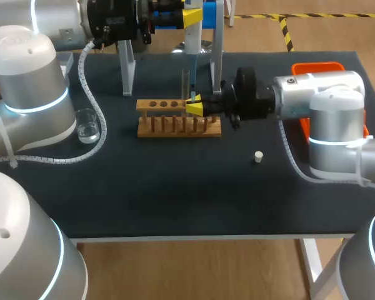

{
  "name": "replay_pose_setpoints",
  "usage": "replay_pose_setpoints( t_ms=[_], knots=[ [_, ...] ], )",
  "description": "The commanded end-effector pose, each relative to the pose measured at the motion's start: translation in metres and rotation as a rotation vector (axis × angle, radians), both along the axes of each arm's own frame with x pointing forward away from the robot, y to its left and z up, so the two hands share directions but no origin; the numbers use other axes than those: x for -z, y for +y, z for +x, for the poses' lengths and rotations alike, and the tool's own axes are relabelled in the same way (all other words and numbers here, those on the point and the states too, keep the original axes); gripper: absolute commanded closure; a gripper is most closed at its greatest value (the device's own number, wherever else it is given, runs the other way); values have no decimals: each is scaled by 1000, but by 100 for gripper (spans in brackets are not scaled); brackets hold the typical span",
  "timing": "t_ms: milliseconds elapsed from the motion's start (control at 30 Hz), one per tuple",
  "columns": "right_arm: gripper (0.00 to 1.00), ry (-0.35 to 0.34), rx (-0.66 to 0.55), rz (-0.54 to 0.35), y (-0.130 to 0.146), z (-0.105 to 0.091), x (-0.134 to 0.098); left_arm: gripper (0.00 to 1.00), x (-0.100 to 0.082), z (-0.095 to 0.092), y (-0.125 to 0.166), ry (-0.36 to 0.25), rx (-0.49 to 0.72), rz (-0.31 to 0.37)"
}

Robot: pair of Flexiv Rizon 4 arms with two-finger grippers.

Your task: Invert the test tube, pick up the pipette, mount the tip to pipette, aspirate from beaker and dispense into the tube, eject the tip, return the pipette, and cap with the stopper.

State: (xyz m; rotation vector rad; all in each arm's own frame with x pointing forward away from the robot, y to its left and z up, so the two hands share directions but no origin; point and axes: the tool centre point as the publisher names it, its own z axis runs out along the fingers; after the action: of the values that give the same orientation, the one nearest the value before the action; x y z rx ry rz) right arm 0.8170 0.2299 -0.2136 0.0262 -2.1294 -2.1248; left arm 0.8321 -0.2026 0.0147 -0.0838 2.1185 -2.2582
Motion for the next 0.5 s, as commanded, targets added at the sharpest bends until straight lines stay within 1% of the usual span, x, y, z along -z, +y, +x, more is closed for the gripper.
replay_pose_setpoints(
  t_ms=[33, 500],
  knots=[
    [100, 0, -2, -2, 0, 1, -1, 100, -1, 1, 0, 1, 2, 1],
    [100, -2, 1, -1, 0, 2, -3, 100, -1, 1, 0, 1, 2, 1]
  ],
)
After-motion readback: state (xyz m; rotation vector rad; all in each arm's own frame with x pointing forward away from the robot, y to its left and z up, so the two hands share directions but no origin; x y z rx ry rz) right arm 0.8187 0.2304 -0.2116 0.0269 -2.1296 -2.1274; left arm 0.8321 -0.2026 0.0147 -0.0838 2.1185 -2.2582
